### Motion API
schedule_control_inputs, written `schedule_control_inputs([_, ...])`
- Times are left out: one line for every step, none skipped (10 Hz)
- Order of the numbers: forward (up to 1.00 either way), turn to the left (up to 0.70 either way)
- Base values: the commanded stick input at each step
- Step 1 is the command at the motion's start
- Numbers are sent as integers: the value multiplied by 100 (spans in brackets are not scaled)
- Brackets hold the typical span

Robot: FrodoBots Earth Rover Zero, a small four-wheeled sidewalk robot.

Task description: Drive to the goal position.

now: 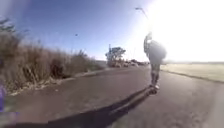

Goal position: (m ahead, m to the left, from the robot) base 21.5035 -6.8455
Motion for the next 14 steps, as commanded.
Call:
schedule_control_inputs([70, 0])
schedule_control_inputs([70, 0])
schedule_control_inputs([70, 0])
schedule_control_inputs([70, 0])
schedule_control_inputs([70, 0])
schedule_control_inputs([70, 0])
schedule_control_inputs([70, 0])
schedule_control_inputs([70, 0])
schedule_control_inputs([70, 0])
schedule_control_inputs([70, 0])
schedule_control_inputs([70, 0])
schedule_control_inputs([70, 0])
schedule_control_inputs([70, 0])
schedule_control_inputs([70, 0])
